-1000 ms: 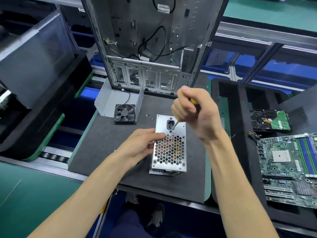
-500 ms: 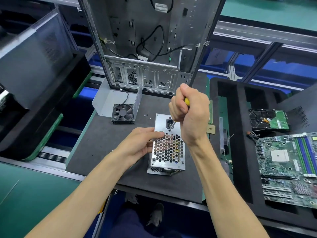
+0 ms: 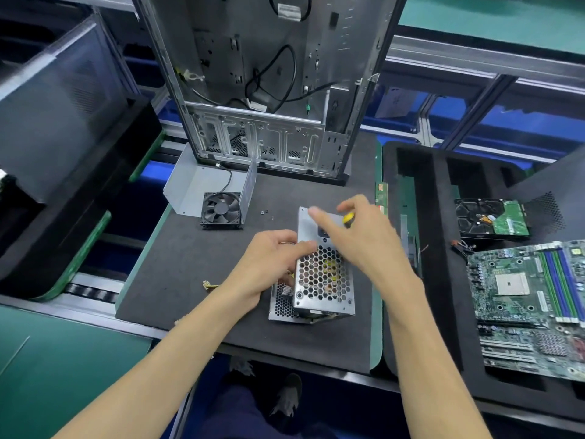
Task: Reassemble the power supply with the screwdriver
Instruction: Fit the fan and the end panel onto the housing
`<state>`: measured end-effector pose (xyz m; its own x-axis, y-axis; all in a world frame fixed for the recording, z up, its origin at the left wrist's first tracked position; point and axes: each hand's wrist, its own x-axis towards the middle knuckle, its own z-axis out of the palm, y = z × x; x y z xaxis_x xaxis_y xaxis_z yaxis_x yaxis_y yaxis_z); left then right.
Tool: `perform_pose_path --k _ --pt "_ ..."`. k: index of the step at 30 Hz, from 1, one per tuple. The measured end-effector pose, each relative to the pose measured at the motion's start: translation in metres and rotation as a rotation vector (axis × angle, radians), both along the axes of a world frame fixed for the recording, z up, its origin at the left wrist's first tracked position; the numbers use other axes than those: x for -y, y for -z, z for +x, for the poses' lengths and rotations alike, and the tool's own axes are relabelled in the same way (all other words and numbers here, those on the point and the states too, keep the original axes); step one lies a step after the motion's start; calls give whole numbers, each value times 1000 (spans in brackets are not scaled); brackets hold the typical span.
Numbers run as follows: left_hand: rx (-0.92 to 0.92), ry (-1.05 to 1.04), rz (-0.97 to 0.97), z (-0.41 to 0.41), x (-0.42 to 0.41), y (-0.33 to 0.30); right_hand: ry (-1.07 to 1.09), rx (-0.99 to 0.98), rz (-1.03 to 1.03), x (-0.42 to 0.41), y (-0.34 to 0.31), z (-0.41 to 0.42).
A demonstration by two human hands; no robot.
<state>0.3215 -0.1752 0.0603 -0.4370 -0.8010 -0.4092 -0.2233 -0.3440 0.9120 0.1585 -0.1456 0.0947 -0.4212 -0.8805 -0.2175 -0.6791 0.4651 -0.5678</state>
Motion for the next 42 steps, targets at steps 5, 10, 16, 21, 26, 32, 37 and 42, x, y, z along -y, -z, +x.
perform_pose_path --k 5,10,16,21,26,32,37,42 --pt "41 6 2 10 10 1 -41 -57 68 -9 15 10" --pt "563 -41 -319 37 30 38 -51 -54 118 -12 15 6" --pt "742 186 -290 23 22 73 17 84 122 -17 22 -14" --pt "757 175 -341 13 21 78 100 210 71 -26 36 -34" --pt "577 103 -319 7 22 68 240 395 -44 -39 61 -54" --pt "528 -29 -393 23 34 53 406 638 -131 -47 96 -27" --pt "632 -65 -442 42 55 47 361 753 -109 -21 108 -8" --pt "644 -83 -425 45 57 54 356 757 -129 -11 117 -7"
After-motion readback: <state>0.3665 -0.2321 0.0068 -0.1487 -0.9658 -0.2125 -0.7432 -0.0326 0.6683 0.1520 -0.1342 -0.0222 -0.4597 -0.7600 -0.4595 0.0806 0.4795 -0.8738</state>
